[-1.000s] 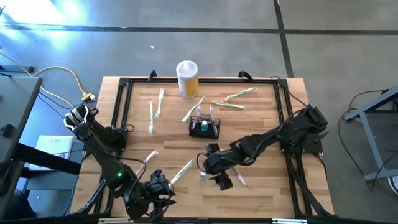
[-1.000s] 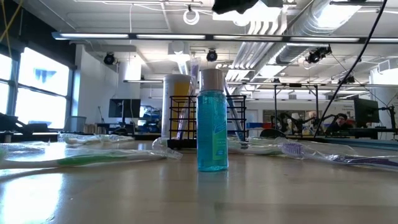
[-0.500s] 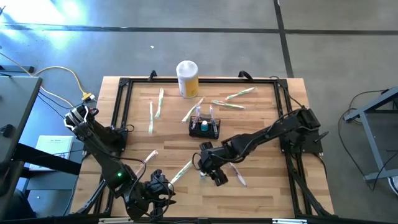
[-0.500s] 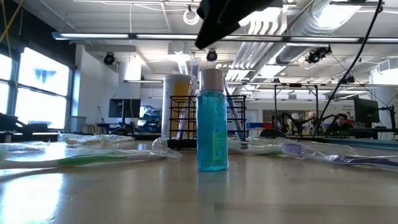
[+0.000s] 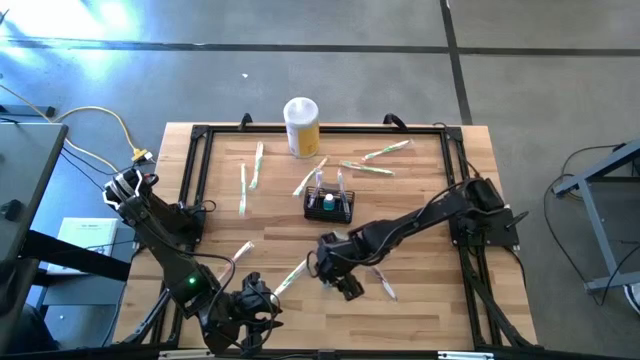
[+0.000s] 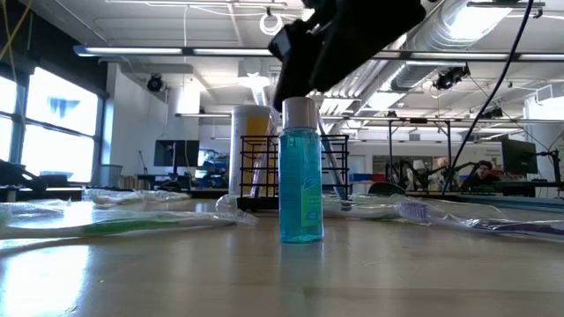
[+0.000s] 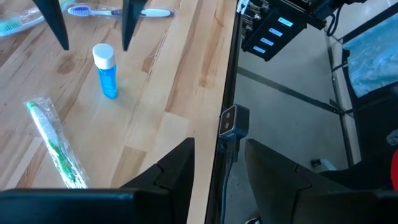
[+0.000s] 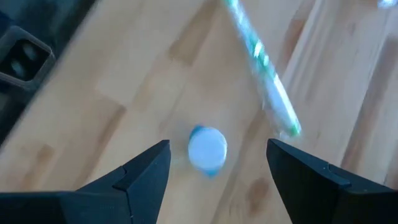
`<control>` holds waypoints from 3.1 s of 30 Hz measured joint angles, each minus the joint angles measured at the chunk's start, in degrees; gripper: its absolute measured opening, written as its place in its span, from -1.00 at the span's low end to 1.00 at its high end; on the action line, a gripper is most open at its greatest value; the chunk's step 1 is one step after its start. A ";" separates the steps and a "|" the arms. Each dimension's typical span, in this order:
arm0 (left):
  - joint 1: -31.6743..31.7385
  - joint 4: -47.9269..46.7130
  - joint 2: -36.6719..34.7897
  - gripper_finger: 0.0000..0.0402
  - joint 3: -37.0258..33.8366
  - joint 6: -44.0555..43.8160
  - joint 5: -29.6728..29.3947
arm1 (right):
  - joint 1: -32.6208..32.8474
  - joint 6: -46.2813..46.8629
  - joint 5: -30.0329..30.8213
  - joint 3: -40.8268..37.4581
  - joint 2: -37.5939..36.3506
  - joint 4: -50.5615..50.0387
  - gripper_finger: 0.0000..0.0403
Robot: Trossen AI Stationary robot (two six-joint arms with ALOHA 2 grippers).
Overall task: Pick & Place toothbrushing station
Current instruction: Put the blue mouthwash into the middle section wire organizer
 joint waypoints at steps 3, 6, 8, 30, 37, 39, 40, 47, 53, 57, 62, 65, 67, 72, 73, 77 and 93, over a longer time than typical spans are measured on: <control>0.02 -0.52 0.00 -0.31 0.00 -0.02 0.00 | -0.02 0.02 -0.55 0.04 1.01 0.25 0.28; 0.02 -0.78 0.00 -0.31 0.00 -0.01 0.00 | -0.02 -0.41 -0.52 0.07 1.98 0.80 0.28; 0.02 -0.94 0.00 -0.31 0.00 -0.02 0.00 | -0.02 -1.06 -0.55 -0.02 2.08 -0.20 0.28; 0.00 -1.66 0.00 -0.31 0.02 0.94 0.02 | -0.22 -2.93 -2.27 0.07 3.78 0.62 0.28; 0.01 -2.08 0.00 -0.31 0.02 0.91 0.02 | -0.22 -4.24 -2.78 0.07 3.81 0.58 0.28; 0.00 -2.09 0.00 -0.31 0.02 0.92 0.02 | -0.22 -4.28 -2.78 0.07 3.81 0.70 0.28; 0.02 -2.09 0.00 -0.31 0.02 0.92 0.02 | -0.22 -4.28 -2.78 0.07 3.81 0.67 0.28; 0.00 -2.49 0.00 -0.31 0.02 0.92 0.03 | -0.40 -5.98 -2.91 0.07 4.31 1.32 0.28; 0.02 -2.52 0.00 -0.31 0.02 0.90 0.04 | -0.53 -5.91 -3.23 0.03 5.63 1.71 0.28; 0.02 -2.56 0.00 -0.31 0.02 0.92 0.04 | -0.48 -5.86 -3.16 0.09 5.64 3.09 0.28; 0.02 -2.73 0.00 -0.31 0.02 0.96 0.02 | -0.50 -5.86 -4.34 0.07 5.64 2.84 0.27; 0.00 -2.92 0.00 -0.31 0.02 0.98 0.02 | -0.51 -6.88 -4.44 0.07 5.64 2.75 0.21; 0.02 -2.94 0.00 -0.31 0.02 1.08 0.02 | -0.50 -7.23 -4.50 0.07 5.64 2.83 0.15; 0.02 -2.95 0.00 -0.31 0.02 1.29 -0.09 | -0.63 -7.30 -5.97 0.07 5.64 2.82 -0.01; 0.04 -3.00 0.00 -0.31 0.02 1.30 -0.09 | -0.63 -7.32 -6.01 0.07 5.64 2.78 -0.04; 0.07 -3.58 0.00 -0.31 0.02 1.29 -0.11 | -0.63 -9.02 -6.10 0.07 5.64 2.77 -0.16; 0.07 -3.78 0.00 -0.31 0.02 1.29 -0.39 | -0.63 -11.54 -5.29 0.09 5.62 2.05 -0.57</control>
